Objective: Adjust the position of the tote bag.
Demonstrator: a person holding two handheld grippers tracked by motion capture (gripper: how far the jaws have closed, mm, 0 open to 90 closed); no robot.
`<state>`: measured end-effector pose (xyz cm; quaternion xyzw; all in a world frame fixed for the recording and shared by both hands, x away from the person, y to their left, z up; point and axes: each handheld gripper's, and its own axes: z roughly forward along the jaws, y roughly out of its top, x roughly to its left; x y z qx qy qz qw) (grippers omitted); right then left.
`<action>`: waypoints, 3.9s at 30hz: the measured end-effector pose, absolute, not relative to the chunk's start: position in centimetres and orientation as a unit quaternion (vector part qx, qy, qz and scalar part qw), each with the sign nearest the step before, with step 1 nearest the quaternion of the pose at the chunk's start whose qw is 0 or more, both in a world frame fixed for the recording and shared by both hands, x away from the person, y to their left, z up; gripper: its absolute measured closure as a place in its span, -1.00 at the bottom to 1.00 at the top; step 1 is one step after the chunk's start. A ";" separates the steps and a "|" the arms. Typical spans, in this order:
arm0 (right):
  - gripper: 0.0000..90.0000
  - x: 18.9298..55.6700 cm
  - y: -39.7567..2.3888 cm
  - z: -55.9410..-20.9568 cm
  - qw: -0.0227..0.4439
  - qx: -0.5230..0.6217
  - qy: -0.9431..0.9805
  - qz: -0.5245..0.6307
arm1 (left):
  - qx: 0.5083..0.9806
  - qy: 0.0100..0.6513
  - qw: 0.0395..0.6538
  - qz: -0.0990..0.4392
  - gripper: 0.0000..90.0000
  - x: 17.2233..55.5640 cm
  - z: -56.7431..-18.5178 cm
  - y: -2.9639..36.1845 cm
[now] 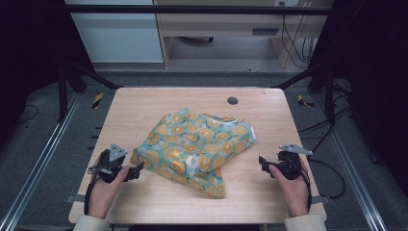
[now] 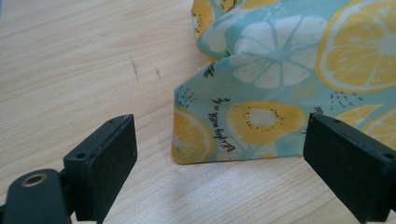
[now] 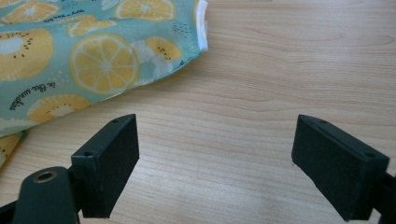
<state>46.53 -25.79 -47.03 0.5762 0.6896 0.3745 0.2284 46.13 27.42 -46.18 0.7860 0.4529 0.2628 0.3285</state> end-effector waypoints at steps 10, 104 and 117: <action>-0.65 46.9 -25.0 -46.9 0.231 0.558 0.703 0.376 | 0.767 0.466 0.343 0.277 -0.79 46.4 -46.1 28.0; 1.00 53.8 -16.8 -44.6 0.207 0.381 0.792 0.429 | 0.811 0.505 0.261 0.135 -0.68 59.1 -44.2 22.2; 1.00 53.7 -16.9 -44.5 0.206 0.380 0.790 0.434 | 0.829 0.473 0.276 0.117 0.94 59.1 -44.6 22.4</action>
